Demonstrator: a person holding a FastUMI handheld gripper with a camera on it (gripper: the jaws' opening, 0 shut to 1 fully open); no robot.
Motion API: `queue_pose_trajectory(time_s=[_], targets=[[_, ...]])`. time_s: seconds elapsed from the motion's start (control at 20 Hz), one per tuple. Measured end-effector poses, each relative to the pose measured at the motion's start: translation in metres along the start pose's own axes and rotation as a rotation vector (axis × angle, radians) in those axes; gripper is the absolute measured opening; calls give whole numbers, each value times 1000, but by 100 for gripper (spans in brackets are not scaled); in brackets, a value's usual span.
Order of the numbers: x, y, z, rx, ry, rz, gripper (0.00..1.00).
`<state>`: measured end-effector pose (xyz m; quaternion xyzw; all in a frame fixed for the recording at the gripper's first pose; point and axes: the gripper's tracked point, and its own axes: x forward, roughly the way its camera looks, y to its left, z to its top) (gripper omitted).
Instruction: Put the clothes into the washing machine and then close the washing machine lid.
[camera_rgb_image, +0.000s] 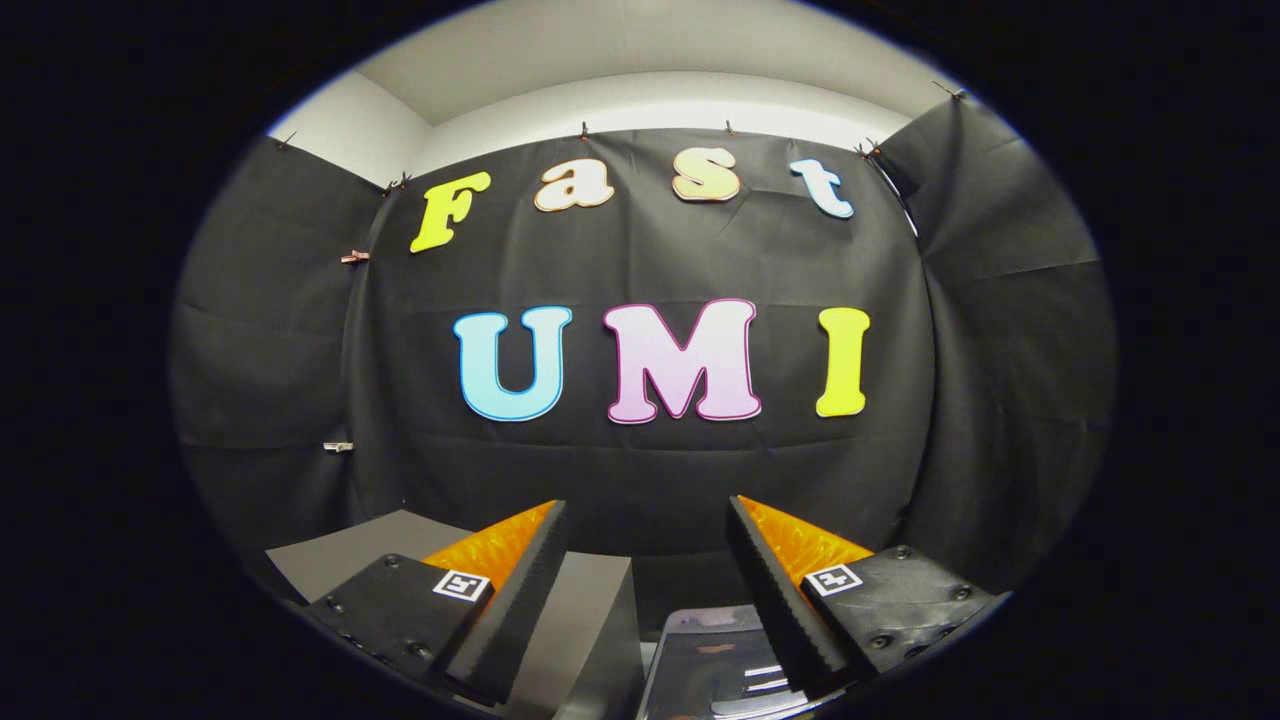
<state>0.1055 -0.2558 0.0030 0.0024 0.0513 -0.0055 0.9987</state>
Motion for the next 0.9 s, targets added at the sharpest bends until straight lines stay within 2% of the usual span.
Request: queue_pose_trajectory(time_s=[0.9], targets=[[-2,5,-4,-25,14,27,98]])
